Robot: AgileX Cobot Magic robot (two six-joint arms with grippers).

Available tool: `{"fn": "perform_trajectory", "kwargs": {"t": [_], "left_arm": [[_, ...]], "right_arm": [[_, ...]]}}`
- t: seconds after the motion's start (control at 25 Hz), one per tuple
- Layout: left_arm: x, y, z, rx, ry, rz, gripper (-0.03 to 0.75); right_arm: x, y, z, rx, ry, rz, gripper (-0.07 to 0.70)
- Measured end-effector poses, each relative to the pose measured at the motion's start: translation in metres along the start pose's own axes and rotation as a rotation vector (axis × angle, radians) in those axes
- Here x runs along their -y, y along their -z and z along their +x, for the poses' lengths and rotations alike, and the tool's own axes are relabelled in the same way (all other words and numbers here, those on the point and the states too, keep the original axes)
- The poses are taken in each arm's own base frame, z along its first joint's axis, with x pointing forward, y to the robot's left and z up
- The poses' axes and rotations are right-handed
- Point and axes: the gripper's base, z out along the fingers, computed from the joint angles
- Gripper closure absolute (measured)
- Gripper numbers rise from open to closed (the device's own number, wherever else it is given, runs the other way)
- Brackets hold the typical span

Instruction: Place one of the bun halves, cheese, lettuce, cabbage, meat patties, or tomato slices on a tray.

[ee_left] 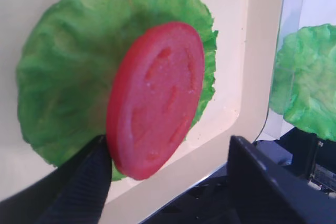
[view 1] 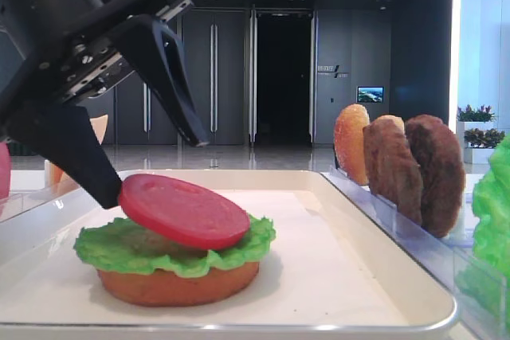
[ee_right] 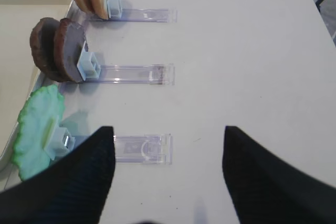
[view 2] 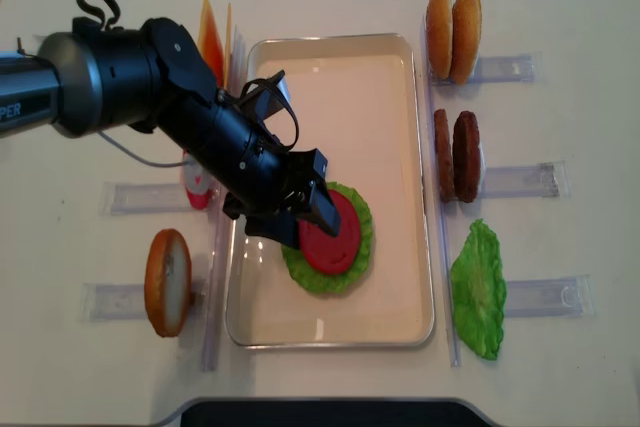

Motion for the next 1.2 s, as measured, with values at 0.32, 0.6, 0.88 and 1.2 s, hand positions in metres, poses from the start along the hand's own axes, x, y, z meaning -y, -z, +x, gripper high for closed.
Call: {"fn": "perform_trajectory", "kwargs": {"t": [0.32, 0.6, 0.88, 1.2], "left_arm": [[0.005, 0.022, 0.007, 0.022, -0.004, -0.077, 0.192], [0.017, 0.053, 0.007, 0.021, -0.048, -0.172, 0.192], [0.027, 0.093, 0.01, 0.009, -0.073, -0.335, 0.192], [0.028, 0.118, 0.014, 0.091, -0.086, -0.438, 0.192]], "right_arm": [[0.0, 0.0, 0.0, 0.0, 0.0, 0.0, 0.178], [0.0, 0.0, 0.0, 0.0, 0.0, 0.0, 0.178], [0.0, 0.0, 0.0, 0.0, 0.0, 0.0, 0.178], [0.0, 0.0, 0.0, 0.0, 0.0, 0.0, 0.178]]}}
